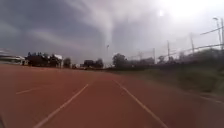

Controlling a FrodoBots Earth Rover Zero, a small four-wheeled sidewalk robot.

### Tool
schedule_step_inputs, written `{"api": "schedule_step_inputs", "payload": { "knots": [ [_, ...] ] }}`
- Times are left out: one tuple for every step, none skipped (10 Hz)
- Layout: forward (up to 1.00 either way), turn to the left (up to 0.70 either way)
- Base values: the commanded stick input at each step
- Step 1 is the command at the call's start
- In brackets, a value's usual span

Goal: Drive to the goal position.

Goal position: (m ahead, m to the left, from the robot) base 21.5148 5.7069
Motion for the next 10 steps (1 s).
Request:
{"api": "schedule_step_inputs", "payload": {
  "knots": [
    [0.70, 0.00],
    [0.70, 0.00],
    [0.70, 0.00],
    [0.70, 0.00],
    [0.70, 0.00],
    [0.70, 0.00],
    [0.70, 0.00],
    [0.70, 0.00],
    [0.70, 0.00],
    [0.70, 0.00]
  ]
}}
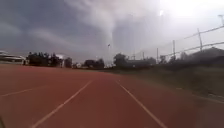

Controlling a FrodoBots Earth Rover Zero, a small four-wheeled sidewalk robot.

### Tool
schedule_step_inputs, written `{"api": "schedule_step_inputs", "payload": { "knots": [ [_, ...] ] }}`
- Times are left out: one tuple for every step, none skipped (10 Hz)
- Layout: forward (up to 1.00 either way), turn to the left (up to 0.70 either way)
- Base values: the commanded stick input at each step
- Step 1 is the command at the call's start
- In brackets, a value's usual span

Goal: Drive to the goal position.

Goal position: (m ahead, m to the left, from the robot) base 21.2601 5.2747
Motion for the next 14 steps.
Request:
{"api": "schedule_step_inputs", "payload": {
  "knots": [
    [0.70, 0.00],
    [0.70, 0.00],
    [0.70, 0.00],
    [0.70, 0.00],
    [0.70, 0.00],
    [0.70, 0.00],
    [0.70, 0.00],
    [0.70, 0.00],
    [0.70, 0.00],
    [0.70, 0.00],
    [0.70, 0.00],
    [0.70, 0.00],
    [0.70, 0.00],
    [0.70, 0.00]
  ]
}}
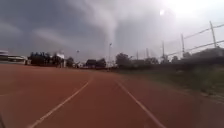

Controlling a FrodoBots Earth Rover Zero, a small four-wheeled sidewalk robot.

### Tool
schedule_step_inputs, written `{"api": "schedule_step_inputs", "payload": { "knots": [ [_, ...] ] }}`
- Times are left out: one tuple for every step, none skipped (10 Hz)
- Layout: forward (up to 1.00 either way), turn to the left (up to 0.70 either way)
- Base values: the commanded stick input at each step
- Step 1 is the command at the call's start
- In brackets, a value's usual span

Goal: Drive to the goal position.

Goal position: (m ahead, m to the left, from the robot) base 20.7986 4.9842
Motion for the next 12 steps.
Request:
{"api": "schedule_step_inputs", "payload": {
  "knots": [
    [0.70, 0.00],
    [0.70, 0.00],
    [0.70, 0.00],
    [0.70, 0.00],
    [0.70, 0.00],
    [0.70, 0.00],
    [0.70, 0.00],
    [0.70, 0.00],
    [0.70, 0.00],
    [0.70, 0.00],
    [0.70, 0.00],
    [0.70, 0.00]
  ]
}}
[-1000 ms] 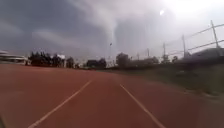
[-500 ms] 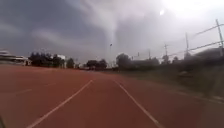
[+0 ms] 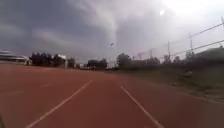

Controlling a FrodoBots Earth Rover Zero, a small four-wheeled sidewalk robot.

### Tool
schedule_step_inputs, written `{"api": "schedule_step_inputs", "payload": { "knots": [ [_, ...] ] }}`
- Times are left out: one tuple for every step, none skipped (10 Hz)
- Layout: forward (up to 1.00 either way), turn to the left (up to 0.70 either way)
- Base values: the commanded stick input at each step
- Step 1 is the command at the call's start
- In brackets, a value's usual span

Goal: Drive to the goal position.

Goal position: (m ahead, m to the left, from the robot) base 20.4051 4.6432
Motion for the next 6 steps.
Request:
{"api": "schedule_step_inputs", "payload": {
  "knots": [
    [0.70, 0.00],
    [0.70, 0.00],
    [0.70, 0.00],
    [0.70, 0.00],
    [0.70, 0.00],
    [0.70, 0.00]
  ]
}}
